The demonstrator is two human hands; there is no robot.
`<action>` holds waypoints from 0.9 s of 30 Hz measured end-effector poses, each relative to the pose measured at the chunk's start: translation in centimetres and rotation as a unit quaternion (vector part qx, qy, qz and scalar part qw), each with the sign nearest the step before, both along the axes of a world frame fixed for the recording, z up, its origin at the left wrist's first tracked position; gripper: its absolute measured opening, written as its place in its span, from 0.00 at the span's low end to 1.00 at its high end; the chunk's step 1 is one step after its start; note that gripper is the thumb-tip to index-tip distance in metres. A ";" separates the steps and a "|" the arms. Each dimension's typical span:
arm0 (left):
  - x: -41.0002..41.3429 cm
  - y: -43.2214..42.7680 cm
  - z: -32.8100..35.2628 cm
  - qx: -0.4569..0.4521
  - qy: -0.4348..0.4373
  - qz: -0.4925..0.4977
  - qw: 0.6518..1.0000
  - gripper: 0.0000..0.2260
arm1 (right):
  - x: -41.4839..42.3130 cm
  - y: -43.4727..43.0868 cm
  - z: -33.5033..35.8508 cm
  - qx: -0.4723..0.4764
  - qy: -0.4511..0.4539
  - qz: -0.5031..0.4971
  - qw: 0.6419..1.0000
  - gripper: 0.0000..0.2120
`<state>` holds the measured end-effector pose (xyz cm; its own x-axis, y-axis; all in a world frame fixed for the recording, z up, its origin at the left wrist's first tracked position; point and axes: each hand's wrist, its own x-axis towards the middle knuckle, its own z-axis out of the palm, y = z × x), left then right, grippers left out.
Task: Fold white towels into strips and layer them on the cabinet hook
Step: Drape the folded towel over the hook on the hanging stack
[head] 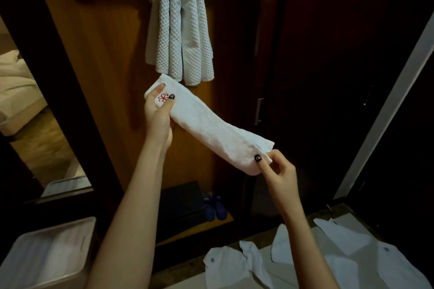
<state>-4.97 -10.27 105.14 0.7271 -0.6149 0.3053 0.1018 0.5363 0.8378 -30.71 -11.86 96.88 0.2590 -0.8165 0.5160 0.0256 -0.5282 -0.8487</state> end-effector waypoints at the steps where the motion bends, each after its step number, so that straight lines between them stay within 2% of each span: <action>1: 0.1 -0.1 -0.2 0.007 -0.011 0.003 1.000 0.19 | -0.2 0.0 0.2 -0.009 0.016 0.004 1.000 0.11; 5: 0.1 -0.2 -0.8 0.021 -0.038 -0.014 0.999 0.19 | -0.9 0.0 1.0 0.024 0.093 0.095 0.991 0.09; 10: 0.1 0.1 -0.9 0.023 -0.041 -0.038 0.998 0.17 | -1.7 0.5 0.7 0.087 0.107 0.147 0.980 0.10; 14: 0.5 0.5 -1.0 0.031 -0.041 -0.048 0.998 0.17 | -2.1 1.0 0.6 0.083 0.091 0.101 0.987 0.10; 19: 0.4 0.5 -1.5 0.043 -0.060 -0.040 0.996 0.17 | -2.6 1.3 0.3 0.024 0.132 0.039 0.990 0.10; 24: 0.3 0.0 -2.4 0.065 -0.093 0.022 0.993 0.15 | -2.3 1.9 -0.5 -0.010 0.152 -0.005 0.988 0.12; 27: 0.7 -0.4 -3.3 0.089 -0.082 0.081 0.989 0.14 | -2.1 2.3 -0.6 -0.074 0.148 -0.052 0.985 0.09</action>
